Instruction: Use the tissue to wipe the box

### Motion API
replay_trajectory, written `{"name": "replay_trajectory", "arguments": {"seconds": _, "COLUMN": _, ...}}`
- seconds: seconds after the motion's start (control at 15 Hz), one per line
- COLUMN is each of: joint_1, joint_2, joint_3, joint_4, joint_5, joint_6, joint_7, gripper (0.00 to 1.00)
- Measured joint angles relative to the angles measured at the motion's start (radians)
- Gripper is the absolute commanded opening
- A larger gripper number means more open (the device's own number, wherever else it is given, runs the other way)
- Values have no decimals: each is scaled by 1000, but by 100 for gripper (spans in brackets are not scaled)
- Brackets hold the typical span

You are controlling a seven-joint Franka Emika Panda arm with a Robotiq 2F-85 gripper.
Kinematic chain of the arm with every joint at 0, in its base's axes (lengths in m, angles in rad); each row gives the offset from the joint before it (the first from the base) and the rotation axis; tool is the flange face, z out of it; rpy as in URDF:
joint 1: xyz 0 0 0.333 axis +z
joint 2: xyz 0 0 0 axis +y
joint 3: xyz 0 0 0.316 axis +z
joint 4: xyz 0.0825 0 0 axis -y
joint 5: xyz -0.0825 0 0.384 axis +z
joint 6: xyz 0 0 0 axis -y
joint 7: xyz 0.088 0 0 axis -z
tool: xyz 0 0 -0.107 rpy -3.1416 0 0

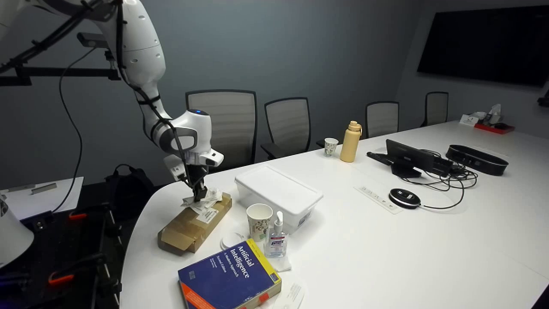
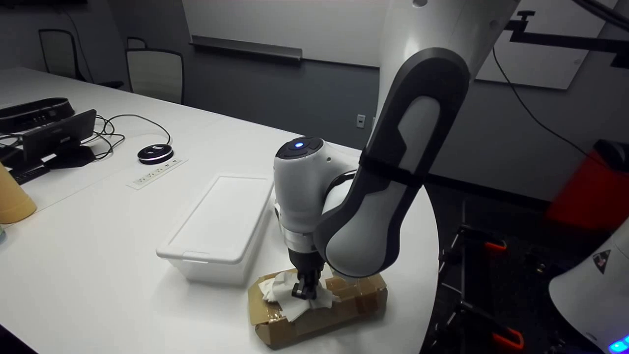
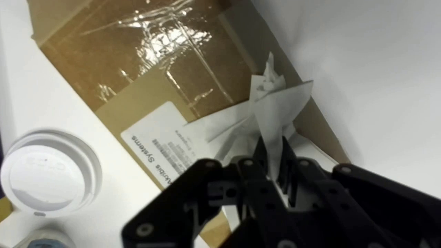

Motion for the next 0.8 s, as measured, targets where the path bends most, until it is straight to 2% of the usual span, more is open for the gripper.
{"name": "replay_trajectory", "arguments": {"seconds": 0.4, "joint_1": -68, "joint_2": -6, "joint_3": 93, "joint_4": 0, "joint_5": 1, "joint_6": 50, "joint_7": -8, "gripper": 2}}
{"name": "replay_trajectory", "arguments": {"seconds": 0.8, "joint_1": -135, "joint_2": -59, "joint_3": 245, "joint_4": -23, "joint_5": 28, "joint_6": 51, "joint_7": -83, "gripper": 2}}
